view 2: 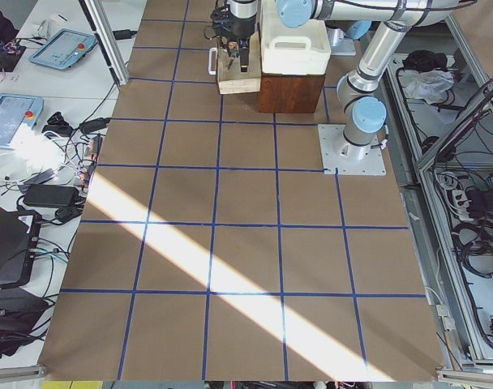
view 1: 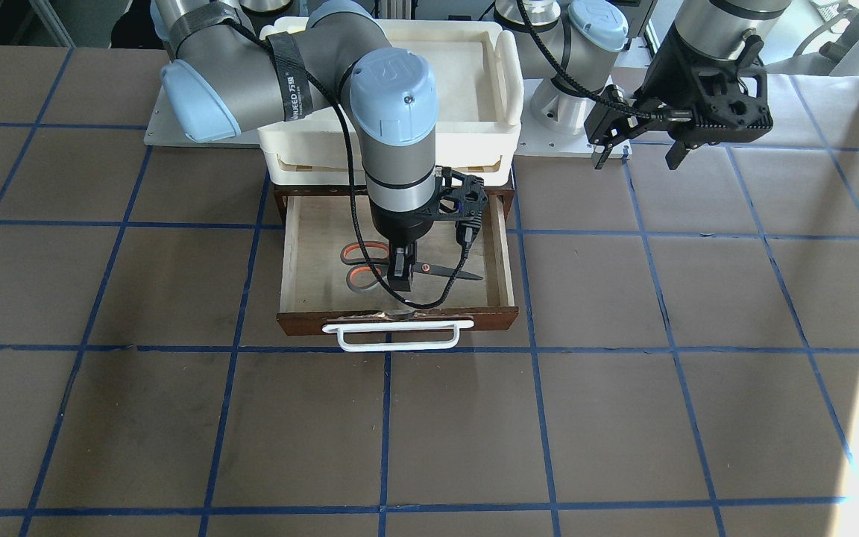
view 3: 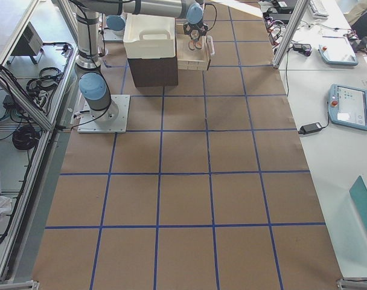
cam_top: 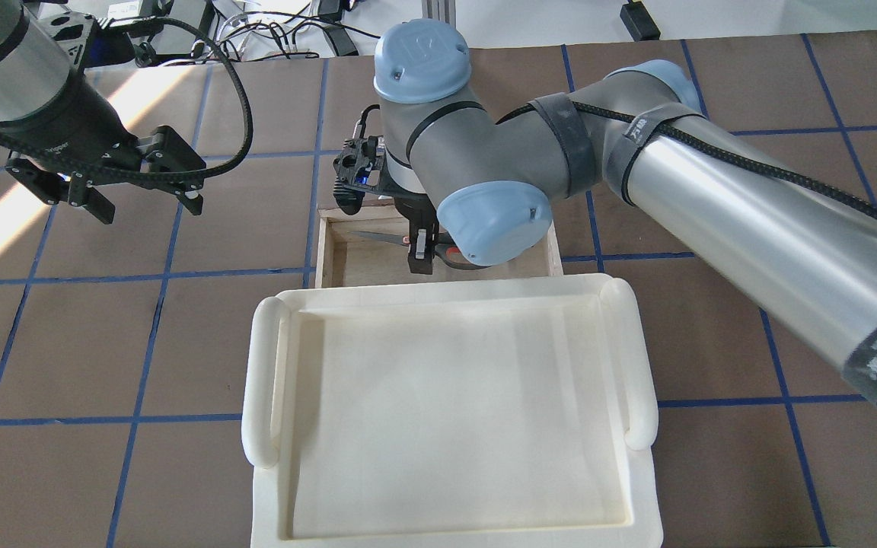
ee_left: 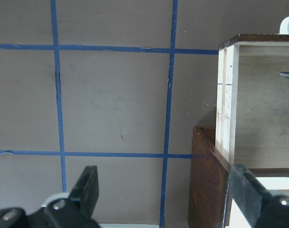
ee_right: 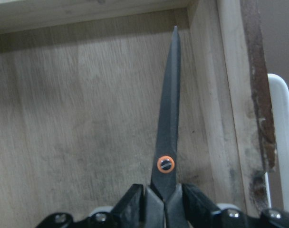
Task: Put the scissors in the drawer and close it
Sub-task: 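Carry the scissors with the right gripper over the open wooden drawer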
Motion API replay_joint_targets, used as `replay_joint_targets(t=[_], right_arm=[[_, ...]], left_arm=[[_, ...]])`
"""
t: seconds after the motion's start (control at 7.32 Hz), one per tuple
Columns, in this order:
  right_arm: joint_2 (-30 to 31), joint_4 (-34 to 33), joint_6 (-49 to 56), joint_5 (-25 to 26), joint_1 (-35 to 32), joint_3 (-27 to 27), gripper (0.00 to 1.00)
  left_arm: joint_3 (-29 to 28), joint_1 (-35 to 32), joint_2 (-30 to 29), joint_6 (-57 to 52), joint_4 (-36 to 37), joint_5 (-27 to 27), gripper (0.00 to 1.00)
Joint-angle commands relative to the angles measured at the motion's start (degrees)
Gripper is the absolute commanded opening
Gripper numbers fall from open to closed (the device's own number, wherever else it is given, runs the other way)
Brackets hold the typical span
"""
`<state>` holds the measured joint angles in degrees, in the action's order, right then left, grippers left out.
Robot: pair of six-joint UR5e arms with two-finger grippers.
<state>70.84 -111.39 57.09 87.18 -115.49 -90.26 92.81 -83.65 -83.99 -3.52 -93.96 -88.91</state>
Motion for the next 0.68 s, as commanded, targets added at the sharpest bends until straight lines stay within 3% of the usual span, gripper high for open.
replay_joint_targets(t=[0.0,0.55], right_arm=[[0.3,-0.3,-0.6,0.4,-0.3,-2.5,0.00],[0.4,-1.5,-0.5,0.5,-0.3,-4.0,0.00]], left_arm=[[0.0,0.1,-0.5,0.2,-0.1,0.0,1.00],[-0.3,0.1,-1.0,0.4,-0.2,0.1,1.00]])
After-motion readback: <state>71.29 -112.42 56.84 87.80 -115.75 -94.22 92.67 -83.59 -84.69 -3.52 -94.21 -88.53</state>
